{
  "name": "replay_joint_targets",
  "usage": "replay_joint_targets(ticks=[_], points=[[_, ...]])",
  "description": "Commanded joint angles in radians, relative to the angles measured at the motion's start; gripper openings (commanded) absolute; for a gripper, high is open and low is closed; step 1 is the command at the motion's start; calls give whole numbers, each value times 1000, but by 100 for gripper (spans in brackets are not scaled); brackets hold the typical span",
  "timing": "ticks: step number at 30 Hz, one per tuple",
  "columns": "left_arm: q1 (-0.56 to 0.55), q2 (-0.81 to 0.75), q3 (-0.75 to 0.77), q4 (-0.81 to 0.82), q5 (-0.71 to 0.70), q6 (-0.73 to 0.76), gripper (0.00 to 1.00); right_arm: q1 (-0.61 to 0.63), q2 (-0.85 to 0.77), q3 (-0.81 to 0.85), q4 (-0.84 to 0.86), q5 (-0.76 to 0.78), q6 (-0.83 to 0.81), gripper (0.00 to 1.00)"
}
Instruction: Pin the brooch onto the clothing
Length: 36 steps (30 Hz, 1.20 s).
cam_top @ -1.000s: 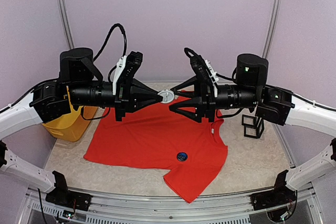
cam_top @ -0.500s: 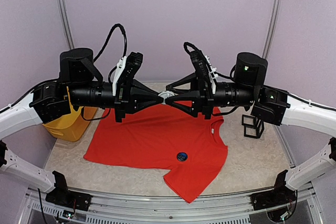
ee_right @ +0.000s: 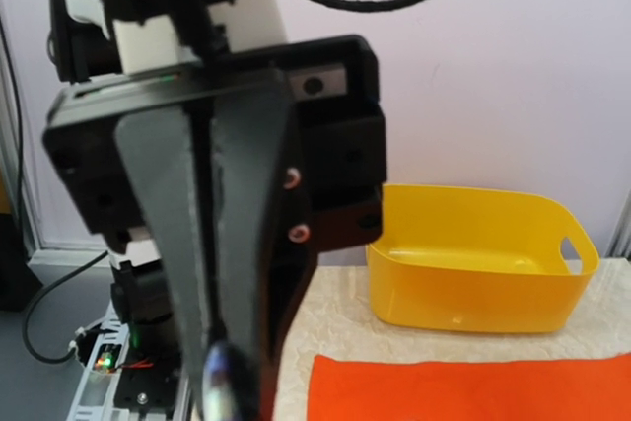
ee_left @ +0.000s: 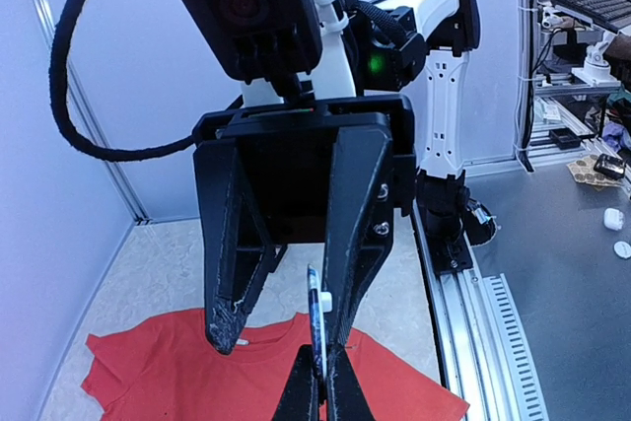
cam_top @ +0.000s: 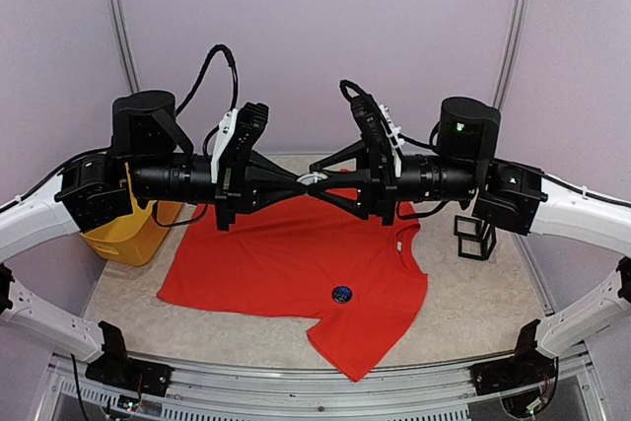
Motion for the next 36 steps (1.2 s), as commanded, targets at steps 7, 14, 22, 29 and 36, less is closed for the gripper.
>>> replay_joint_targets(ticks=[7,14,22,29,36], points=[[-25,-16,-22,35,25,-17,0,-10,24,73,-119,-111,-118,56],[37,-30,-57,93,5,-80,0,-9,-50,36,-184,-236,-179,63],[37,-33,-58,93,28,-80,0,-11,-87,-37,-4,4,-75,30],[34,-34,-60,93,32,-79,0,-12,-55,-19,2,9,-45,19],[28,-29,-61,93,46,-76,0,-13,-29,-9,-6,-6,-30,15]])
